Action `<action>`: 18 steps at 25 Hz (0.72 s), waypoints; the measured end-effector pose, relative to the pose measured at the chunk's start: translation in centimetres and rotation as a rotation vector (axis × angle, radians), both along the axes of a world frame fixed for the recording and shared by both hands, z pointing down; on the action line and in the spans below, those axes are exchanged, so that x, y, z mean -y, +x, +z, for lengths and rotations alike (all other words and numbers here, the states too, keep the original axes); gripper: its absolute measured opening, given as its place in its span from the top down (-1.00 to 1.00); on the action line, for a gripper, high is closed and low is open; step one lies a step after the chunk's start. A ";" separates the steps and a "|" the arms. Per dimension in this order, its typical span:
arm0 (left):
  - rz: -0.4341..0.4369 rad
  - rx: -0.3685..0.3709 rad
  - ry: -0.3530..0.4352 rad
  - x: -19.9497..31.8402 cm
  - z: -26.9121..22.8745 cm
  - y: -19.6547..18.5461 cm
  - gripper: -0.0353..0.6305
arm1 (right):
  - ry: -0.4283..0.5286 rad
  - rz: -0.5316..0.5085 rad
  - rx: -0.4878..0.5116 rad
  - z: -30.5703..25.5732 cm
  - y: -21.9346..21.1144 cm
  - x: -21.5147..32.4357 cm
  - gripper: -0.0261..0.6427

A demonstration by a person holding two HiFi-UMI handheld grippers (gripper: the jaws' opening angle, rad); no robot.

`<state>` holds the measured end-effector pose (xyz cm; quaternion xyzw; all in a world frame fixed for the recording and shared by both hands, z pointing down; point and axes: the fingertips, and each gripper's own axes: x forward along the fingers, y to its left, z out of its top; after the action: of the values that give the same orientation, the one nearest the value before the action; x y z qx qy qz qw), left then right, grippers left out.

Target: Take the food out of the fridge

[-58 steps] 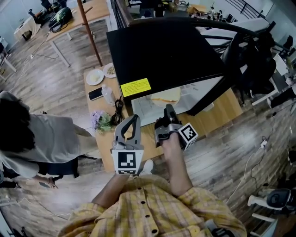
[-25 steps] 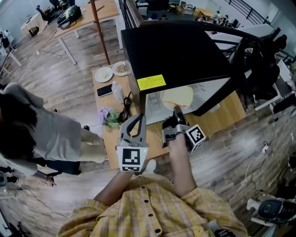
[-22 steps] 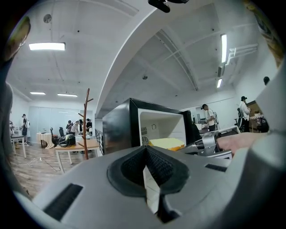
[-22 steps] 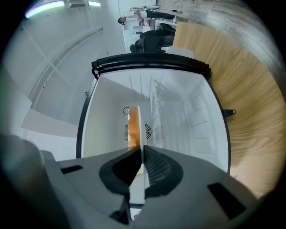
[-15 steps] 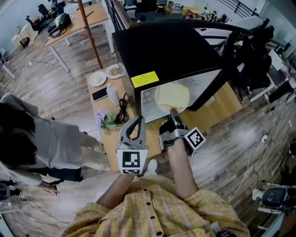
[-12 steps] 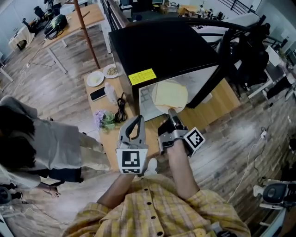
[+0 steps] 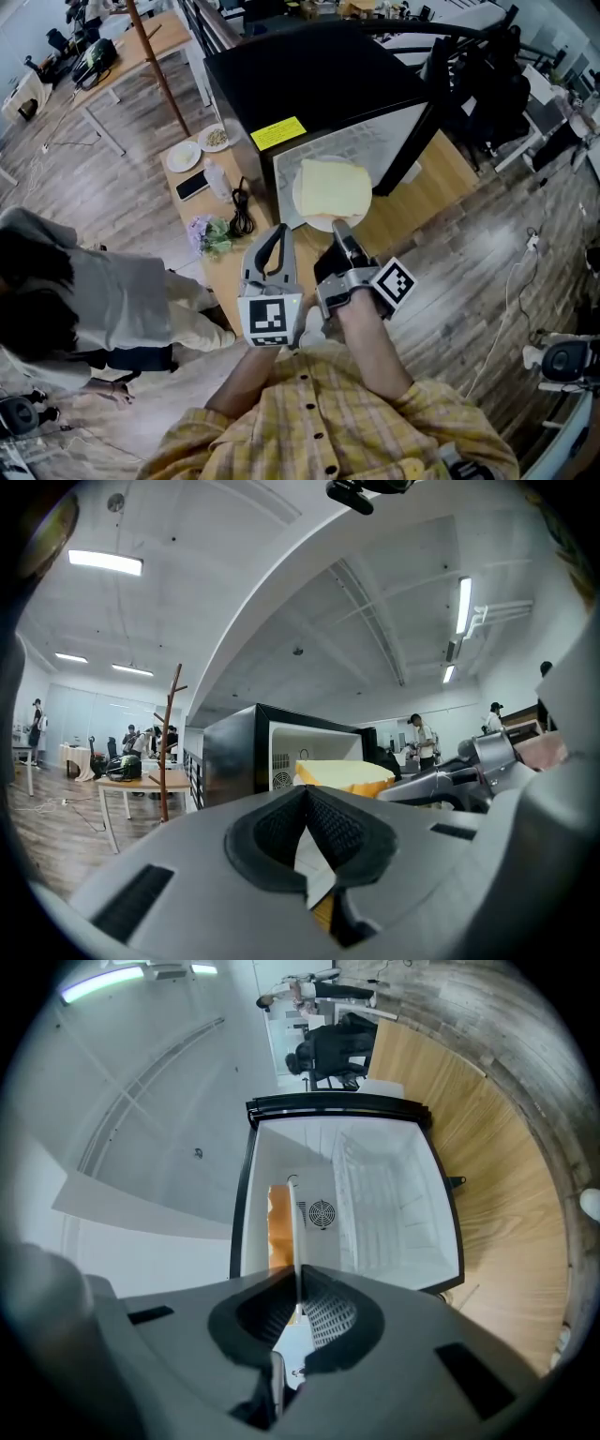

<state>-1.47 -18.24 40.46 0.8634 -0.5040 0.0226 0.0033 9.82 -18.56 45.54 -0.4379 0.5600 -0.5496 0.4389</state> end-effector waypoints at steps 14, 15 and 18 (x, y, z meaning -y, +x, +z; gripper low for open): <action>0.022 -0.008 0.014 -2.4 -0.3 -0.2 0.87 | 0.012 -0.009 -0.029 -0.8 -1.6 -3.3 0.86; 0.023 -0.009 0.016 -2.5 -0.4 -0.2 0.87 | 0.010 -0.009 -0.031 -0.8 -1.7 -3.5 0.86; 0.023 -0.006 0.023 -2.9 -0.5 -0.3 0.87 | 0.009 -0.008 -0.035 -0.7 -1.8 -3.9 0.86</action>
<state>-1.79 -15.31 39.95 0.8693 -0.4941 0.0143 -0.0054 7.97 -14.64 44.84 -0.4432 0.5718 -0.5410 0.4289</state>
